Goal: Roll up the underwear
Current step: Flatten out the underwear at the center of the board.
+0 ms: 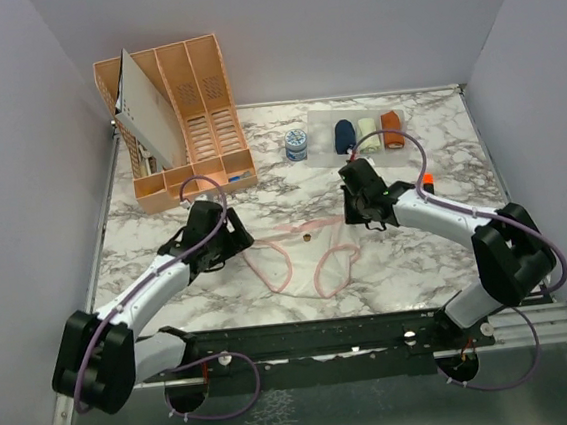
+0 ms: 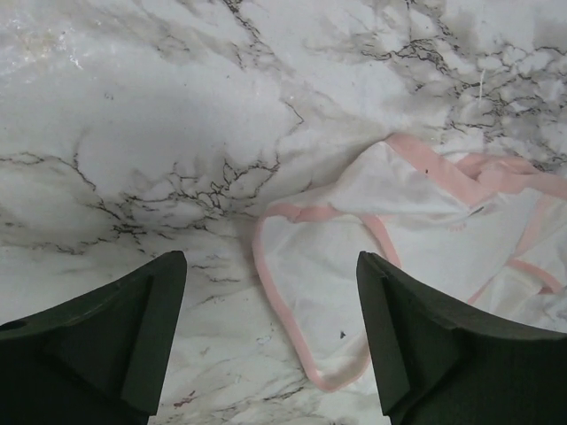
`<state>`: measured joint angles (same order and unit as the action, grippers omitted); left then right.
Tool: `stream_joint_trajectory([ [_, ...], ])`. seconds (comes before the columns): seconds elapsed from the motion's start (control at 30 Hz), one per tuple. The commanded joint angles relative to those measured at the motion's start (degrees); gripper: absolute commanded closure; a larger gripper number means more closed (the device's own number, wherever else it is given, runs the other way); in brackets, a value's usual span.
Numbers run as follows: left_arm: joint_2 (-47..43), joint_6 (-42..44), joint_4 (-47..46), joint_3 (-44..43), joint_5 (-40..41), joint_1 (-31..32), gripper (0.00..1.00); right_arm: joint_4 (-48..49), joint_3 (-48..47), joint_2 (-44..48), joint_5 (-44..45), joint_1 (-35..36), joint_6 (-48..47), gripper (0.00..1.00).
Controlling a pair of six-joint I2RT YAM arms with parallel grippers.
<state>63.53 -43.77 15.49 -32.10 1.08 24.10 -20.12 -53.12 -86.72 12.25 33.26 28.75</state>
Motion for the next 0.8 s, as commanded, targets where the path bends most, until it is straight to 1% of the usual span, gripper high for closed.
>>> stream_joint_trajectory([
  [0.0,7.2,5.6,-3.0,-6.3,-0.3,0.0,0.15,-2.1,-2.8,-3.0,0.7,-0.4,-3.8,0.96],
  [0.1,12.3,10.1,-3.3,-11.7,-1.1,0.0,0.15,-1.9,-3.1,-3.8,0.9,-1.0,-3.9,0.95],
  [0.23,19.0,18.1,-2.2,-19.0,-5.6,-0.1,0.15,-1.3,-2.9,-4.3,-0.4,-2.9,-4.7,0.95],
  [0.33,24.9,23.6,2.1,-25.0,-9.6,-0.1,0.17,-1.4,-3.2,-4.8,-1.5,-3.8,-5.5,0.95],
  [0.4,28.4,26.0,6.0,-28.3,-9.1,-0.1,0.2,-1.3,-3.2,-4.9,-2.2,-4.0,-5.9,0.95],
  [0.5,31.6,28.4,9.7,-30.7,-11.0,0.1,0.21,-1.4,-3.5,-4.9,-2.8,-4.1,-6.3,0.95],
  [0.63,33.7,29.0,10.2,-30.4,-10.1,1.2,0.23,-1.3,-3.7,-4.9,-3.4,-4.2,-6.5,0.95],
  [0.77,36.4,29.9,10.7,-31.6,-8.7,3.4,0.27,-1.4,-3.9,-5.1,-4.5,-4.2,-6.7,0.95],
])
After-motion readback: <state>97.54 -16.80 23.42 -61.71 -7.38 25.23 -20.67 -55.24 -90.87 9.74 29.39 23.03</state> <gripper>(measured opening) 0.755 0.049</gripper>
